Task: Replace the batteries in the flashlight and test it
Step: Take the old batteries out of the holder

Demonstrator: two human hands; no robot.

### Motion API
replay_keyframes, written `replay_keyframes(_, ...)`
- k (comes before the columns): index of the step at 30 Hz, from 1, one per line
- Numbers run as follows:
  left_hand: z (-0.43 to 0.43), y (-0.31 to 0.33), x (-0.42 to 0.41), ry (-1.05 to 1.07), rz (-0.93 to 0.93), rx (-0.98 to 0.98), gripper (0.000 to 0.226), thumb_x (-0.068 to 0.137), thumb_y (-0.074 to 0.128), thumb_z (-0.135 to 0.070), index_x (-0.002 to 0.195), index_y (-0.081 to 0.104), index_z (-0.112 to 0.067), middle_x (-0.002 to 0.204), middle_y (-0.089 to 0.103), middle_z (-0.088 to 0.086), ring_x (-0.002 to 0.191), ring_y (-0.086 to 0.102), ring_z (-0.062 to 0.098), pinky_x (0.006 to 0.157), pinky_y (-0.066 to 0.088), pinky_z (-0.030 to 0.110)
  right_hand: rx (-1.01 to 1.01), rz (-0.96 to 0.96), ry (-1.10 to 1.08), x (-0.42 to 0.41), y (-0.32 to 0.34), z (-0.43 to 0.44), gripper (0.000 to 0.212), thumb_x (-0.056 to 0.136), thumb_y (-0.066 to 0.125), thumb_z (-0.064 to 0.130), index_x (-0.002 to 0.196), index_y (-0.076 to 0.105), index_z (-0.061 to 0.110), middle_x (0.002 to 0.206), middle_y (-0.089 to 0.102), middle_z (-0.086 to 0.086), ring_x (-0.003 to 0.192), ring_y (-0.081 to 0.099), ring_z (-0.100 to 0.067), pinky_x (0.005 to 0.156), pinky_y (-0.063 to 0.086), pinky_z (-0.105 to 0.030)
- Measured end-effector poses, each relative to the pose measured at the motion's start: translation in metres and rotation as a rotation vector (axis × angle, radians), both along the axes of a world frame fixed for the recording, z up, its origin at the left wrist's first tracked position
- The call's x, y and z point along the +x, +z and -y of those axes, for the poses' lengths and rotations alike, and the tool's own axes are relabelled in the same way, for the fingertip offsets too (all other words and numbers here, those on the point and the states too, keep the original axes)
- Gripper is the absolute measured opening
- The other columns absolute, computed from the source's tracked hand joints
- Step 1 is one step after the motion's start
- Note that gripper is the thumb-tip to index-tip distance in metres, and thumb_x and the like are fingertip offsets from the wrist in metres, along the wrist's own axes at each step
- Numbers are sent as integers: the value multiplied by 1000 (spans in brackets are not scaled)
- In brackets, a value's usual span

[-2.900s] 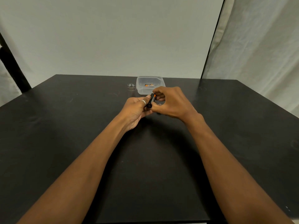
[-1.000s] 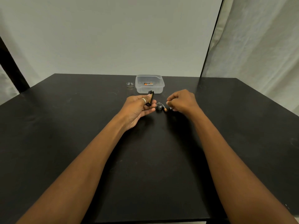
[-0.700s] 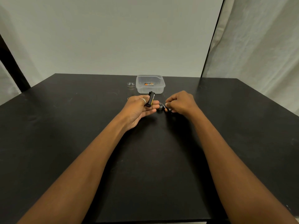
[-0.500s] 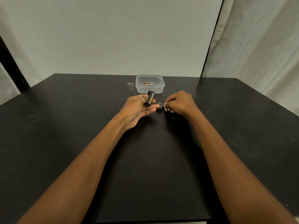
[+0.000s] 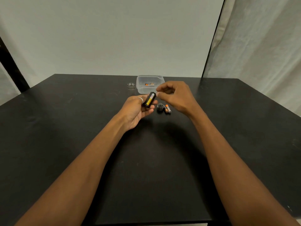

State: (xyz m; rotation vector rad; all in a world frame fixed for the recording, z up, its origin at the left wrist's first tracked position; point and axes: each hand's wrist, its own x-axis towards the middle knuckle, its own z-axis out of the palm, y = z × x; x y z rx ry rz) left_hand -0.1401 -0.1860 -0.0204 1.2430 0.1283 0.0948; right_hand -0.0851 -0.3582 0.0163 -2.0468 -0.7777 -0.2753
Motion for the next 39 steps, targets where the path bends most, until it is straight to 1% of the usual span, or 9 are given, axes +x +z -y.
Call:
replay_keyframes(4,1,1,-1,9,19,3,30,102,46,-6,96,75,-8,75,74,4,64,67,11,62,58,22,-12,11,40,-4,1,-5,33,77,88,30,102,74,15,97,76,5,88,73,-4,79,56,-14)
replay_keyframes(7,3,2,-1,22,14,12,31,103,43,-3,95,73,-9,68,71,2,62,68,10,60,58,22,-72,62,70,-5,-2,-9,37,75,90,29,104,72,15,97,76,6,90,72,-2,82,55,-12)
replay_keyframes(10,3,2,-1,18,18,22,32,105,44,-8,94,74,-11,71,72,2,65,70,10,62,58,22,-85,100,80,-3,-4,-11,35,76,88,25,105,71,15,97,75,7,90,72,-1,81,53,-8)
replay_keyframes(14,3,1,0,6,12,6,30,108,47,-28,102,71,-11,75,75,1,69,73,10,64,59,24,-89,111,55,0,-6,-10,27,78,84,22,101,71,16,93,75,10,88,71,4,75,50,-3)
replay_keyframes(16,2,0,1,5,21,-3,28,106,52,-27,101,73,-9,76,75,2,70,73,10,66,59,24,-87,110,46,1,-8,-10,24,79,83,21,100,72,17,90,73,14,85,69,10,72,48,-1)
replay_keyframes(23,3,-1,1,14,51,-8,26,106,50,-17,109,71,-2,93,79,11,84,76,15,70,60,26,-92,15,90,-3,-9,-15,49,67,96,32,104,66,18,91,69,14,80,73,2,73,59,-12)
replay_keyframes(29,5,1,-1,39,63,15,27,106,50,-15,101,73,-4,88,79,8,78,75,12,68,60,25,-126,111,65,-3,-14,-19,27,72,91,26,85,69,20,83,72,10,78,70,0,73,59,-19)
replay_keyframes(36,6,0,0,67,56,19,23,104,55,-17,98,75,-6,82,78,6,75,74,10,67,60,24,-53,37,103,-3,-12,-17,36,75,84,19,102,60,21,87,69,13,81,70,5,68,53,-6)
replay_keyframes(39,5,-1,0,64,63,35,23,104,56,-17,97,76,-7,85,78,7,78,74,12,67,60,24,-97,84,109,-4,-11,-15,37,76,81,21,105,57,20,89,70,9,83,71,-5,72,59,-14)
